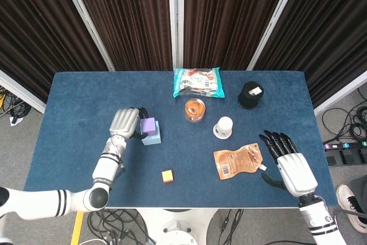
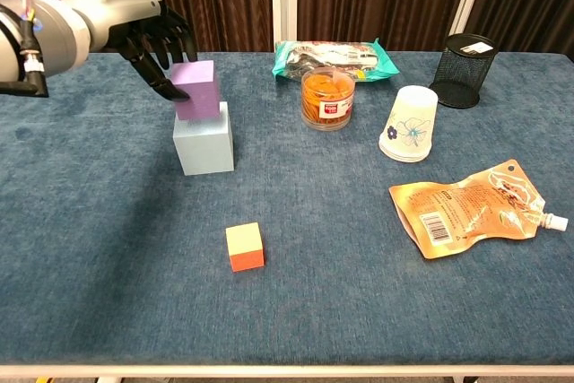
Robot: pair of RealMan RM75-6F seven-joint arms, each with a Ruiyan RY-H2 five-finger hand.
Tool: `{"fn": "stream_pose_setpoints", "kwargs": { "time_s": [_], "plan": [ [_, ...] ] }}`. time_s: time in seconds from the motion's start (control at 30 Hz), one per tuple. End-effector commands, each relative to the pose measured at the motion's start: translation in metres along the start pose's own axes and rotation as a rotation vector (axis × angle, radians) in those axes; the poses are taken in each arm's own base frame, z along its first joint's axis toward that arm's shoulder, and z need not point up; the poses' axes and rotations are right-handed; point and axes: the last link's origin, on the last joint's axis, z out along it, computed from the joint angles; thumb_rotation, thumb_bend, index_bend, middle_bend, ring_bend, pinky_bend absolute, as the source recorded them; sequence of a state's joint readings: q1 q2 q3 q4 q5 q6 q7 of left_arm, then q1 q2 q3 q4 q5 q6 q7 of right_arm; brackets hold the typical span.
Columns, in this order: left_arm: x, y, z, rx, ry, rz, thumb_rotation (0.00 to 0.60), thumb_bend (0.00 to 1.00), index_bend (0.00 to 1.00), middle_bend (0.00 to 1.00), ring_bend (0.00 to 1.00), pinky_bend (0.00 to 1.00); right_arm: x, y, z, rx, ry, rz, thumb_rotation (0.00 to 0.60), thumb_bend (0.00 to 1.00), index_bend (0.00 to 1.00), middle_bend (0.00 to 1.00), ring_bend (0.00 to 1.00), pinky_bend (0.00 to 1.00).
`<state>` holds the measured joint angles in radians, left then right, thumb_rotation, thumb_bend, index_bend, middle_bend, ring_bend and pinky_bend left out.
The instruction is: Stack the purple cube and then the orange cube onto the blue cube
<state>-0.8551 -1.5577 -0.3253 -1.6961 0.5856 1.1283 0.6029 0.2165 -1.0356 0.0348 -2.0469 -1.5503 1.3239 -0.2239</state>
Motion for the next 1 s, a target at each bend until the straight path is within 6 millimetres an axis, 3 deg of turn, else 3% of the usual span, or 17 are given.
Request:
{"fn": "stream_pose_setpoints", "kwargs": {
  "time_s": [0.03, 0.7, 1.0],
  "plan": [
    [-0.003, 0.001, 0.001, -0.002, -0.004, 0.002, 0.6, 0.27, 0.5, 0.58, 0.4, 0.48, 0.001, 0.0, 0.0, -0.001, 0.003, 0.009, 0.6, 0.13, 0.0, 0.02, 0.0, 0.0],
    [-0.023, -0.002, 0.007, -0.017, -0.006, -0.012, 0.6, 0.27, 0.49, 0.58, 0.4, 0.48, 0.002, 0.001, 0.0, -0.006, -0.001, 0.011, 0.6, 0.13, 0.0, 0.02, 0.0, 0.0],
    [-0.018, -0.007, 0.005, -0.036, 0.006, -0.046, 0.6, 0.18, 0.29, 0.38, 0.3, 0.39, 0.003, 0.001, 0.0, -0.009, -0.003, 0.017, 0.6, 0.13, 0.0, 0.02, 0.0, 0.0]
  ]
}}
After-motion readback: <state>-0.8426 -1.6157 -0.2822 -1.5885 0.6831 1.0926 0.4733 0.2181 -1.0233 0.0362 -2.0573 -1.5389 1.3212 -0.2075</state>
